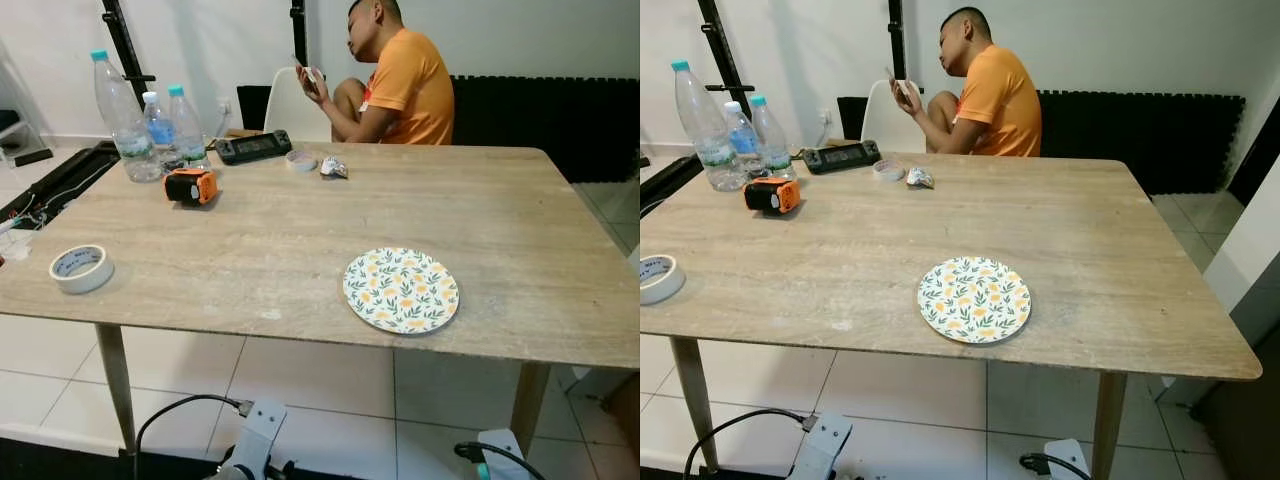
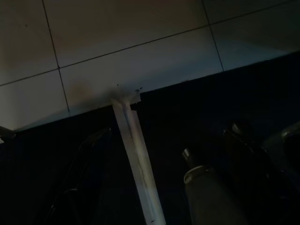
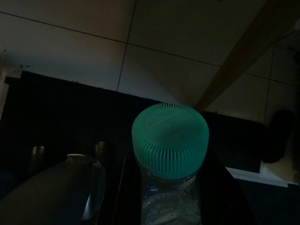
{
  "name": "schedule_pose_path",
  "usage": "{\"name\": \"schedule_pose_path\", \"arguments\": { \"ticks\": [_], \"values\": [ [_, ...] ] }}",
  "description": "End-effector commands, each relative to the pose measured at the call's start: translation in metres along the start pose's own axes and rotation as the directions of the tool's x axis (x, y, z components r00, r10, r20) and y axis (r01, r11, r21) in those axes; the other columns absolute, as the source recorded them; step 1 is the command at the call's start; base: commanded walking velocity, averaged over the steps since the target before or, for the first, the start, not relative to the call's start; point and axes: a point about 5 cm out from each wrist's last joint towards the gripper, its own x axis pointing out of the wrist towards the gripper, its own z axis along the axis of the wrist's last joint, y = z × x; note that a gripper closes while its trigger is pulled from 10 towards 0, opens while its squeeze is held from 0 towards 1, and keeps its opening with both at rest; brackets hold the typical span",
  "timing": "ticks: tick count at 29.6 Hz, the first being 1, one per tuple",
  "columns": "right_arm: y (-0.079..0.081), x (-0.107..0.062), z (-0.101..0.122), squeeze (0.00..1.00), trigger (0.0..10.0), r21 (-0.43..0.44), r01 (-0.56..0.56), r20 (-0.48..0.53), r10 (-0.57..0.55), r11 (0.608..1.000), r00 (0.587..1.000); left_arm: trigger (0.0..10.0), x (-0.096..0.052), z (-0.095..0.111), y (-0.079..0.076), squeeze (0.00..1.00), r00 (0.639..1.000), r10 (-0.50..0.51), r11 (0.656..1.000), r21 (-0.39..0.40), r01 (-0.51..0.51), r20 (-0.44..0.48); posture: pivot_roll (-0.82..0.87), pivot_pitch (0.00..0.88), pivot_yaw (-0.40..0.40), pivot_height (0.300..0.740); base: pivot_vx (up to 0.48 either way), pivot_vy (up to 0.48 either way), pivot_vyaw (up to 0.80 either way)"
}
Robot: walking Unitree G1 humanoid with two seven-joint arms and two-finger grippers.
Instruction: Restocking fridge
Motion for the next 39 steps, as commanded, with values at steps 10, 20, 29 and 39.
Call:
{"name": "schedule_pose_path", "arguments": {
  "ticks": [10,20,29,39],
  "values": [
    [-0.006,0.000,0.000,0.00,10.0,0.000,0.012,-0.001,-0.012,1.000,1.000,10.0,0.000,-0.003,0.000,0.00,1.000,0.018,1.000,-0.016,-0.019,-0.011,-0.10,0.043,0.012,0.740,0.000,0.000,0.00],
    [0.001,0.001,0.010,0.00,10.0,-0.081,-0.019,0.024,0.021,0.997,0.999,10.0,-0.002,-0.008,-0.001,0.00,1.000,0.028,1.000,-0.006,-0.028,-0.013,-0.09,0.037,0.004,0.740,0.000,0.000,0.00],
    [0.003,0.002,0.014,0.00,10.0,-0.134,-0.033,0.025,0.037,0.990,0.999,10.0,-0.003,-0.008,-0.002,0.00,1.000,0.030,1.000,0.001,-0.030,0.006,-0.08,0.033,-0.019,0.740,0.000,0.000,0.00],
    [0.006,0.002,0.012,0.00,10.0,-0.046,-0.047,0.033,0.048,0.998,0.998,10.0,-0.004,-0.007,-0.003,0.00,0.998,0.043,0.999,0.004,-0.043,0.038,-0.07,0.034,-0.023,0.740,0.000,0.000,0.00]
  ]
}}
